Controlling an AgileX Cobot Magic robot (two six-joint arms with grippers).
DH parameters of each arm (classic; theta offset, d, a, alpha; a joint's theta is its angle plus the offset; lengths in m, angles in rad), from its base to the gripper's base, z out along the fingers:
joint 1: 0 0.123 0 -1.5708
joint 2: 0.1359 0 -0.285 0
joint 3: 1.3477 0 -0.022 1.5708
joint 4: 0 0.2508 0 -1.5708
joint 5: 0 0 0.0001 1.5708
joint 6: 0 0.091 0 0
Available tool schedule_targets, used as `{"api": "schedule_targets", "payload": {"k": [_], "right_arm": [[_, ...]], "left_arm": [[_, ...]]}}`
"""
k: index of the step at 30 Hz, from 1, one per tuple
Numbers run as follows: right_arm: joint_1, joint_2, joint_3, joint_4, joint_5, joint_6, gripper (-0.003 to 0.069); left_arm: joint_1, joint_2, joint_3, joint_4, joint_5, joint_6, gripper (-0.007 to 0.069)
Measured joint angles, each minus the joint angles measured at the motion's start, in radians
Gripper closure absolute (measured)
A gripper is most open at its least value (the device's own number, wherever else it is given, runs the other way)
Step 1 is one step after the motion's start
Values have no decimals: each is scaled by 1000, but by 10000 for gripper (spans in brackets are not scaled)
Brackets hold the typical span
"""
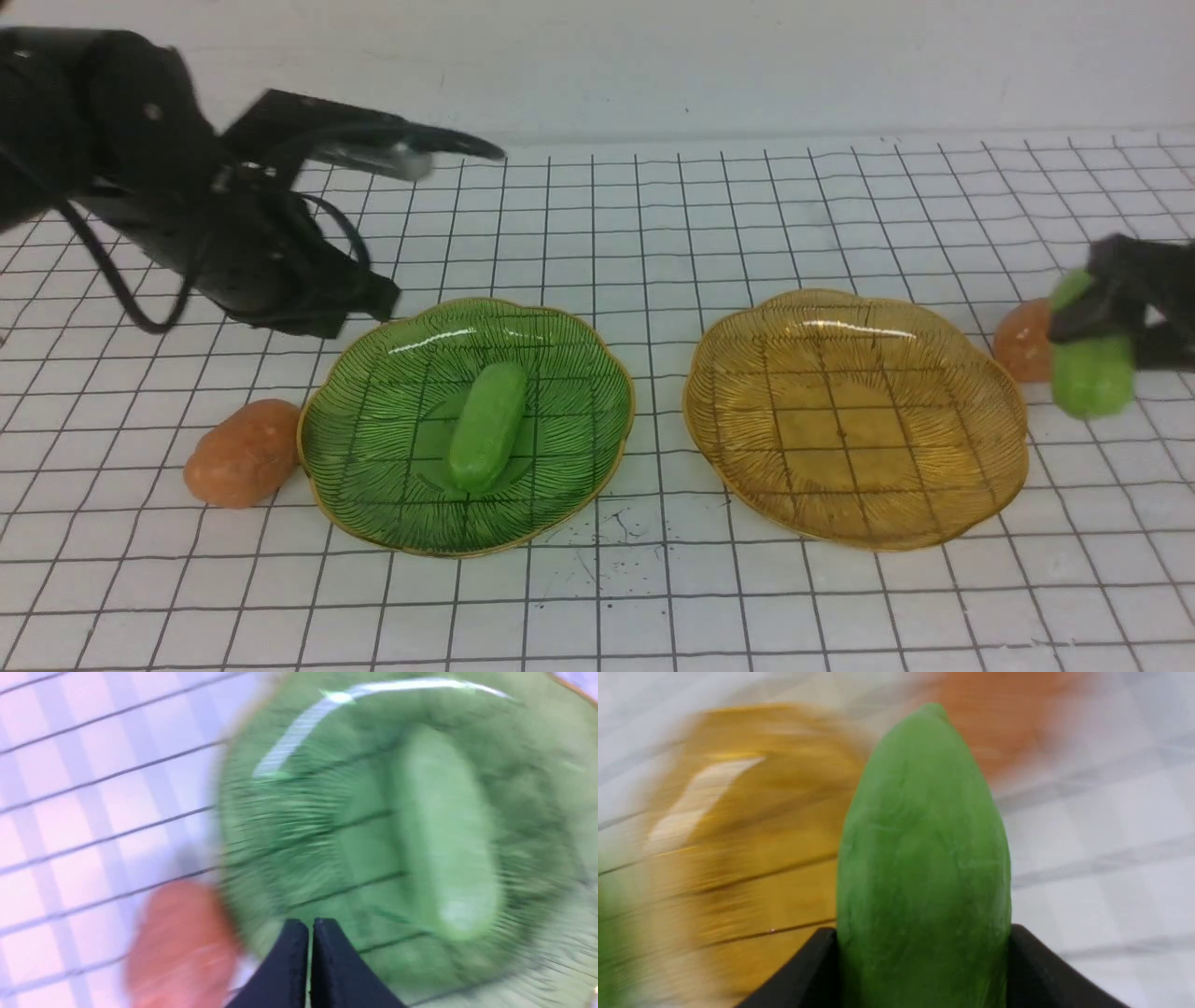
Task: Put different types of vegetables on the plate.
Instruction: 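Carry the green vegetable from the table to the plate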
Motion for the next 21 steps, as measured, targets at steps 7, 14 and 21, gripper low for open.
{"api": "schedule_targets", "payload": {"k": [7,14,21], "right_arm": [[403,86,-59,172,-117,-108,265],[595,329,-292,189,-136,-110,265],[630,496,-461,201,-119,-93,265]], "left_arm": [[234,18,10,-135,64,56,629],[257,56,43,-196,84,120,628],[257,91,44,-200,77,123,560]]}}
